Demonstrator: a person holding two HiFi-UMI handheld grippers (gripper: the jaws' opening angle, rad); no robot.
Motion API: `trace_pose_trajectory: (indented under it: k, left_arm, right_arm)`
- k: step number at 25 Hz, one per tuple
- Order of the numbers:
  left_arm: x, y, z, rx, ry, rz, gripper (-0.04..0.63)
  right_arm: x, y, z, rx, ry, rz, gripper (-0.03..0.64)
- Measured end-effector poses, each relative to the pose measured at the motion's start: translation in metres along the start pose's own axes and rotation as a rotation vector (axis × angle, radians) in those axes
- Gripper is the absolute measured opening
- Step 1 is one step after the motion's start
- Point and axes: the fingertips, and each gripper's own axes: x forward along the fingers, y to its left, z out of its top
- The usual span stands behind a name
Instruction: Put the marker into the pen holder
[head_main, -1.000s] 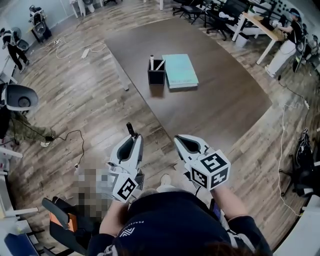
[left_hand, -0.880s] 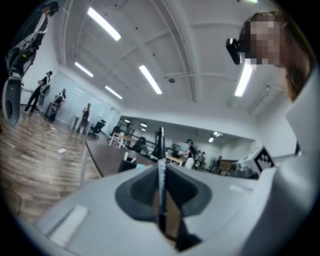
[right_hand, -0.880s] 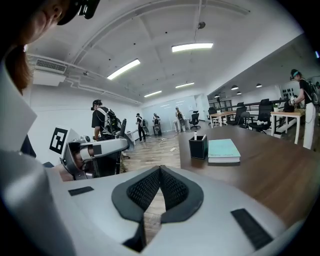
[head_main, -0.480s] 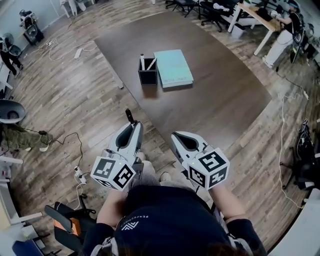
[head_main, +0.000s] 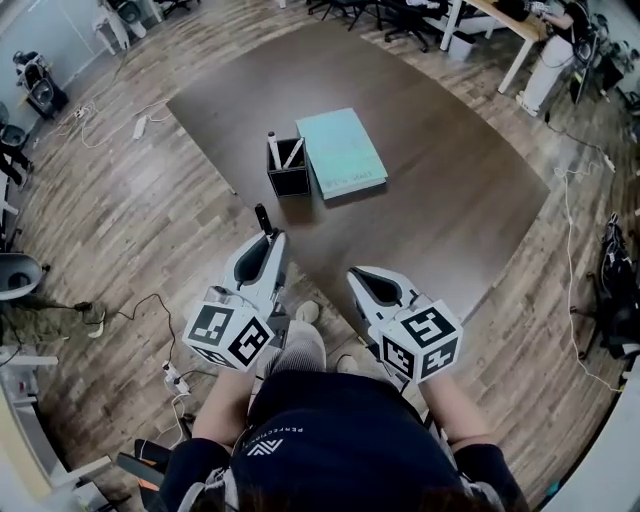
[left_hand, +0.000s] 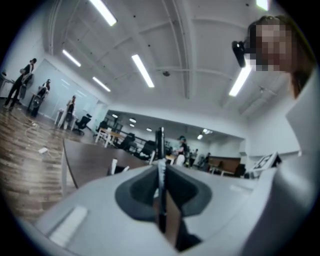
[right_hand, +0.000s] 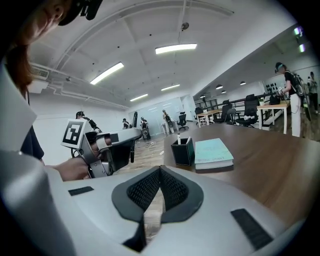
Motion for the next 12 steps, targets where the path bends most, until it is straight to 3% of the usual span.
trace_pose_trajectory:
  k: [12]
  left_arm:
    - [0.09,0.075,0.011,-0.035,0.089,-0.115,0.048]
  right_arm:
    - [0.076,-0.05,0.032,0.095,0.0,-0.134,0.0]
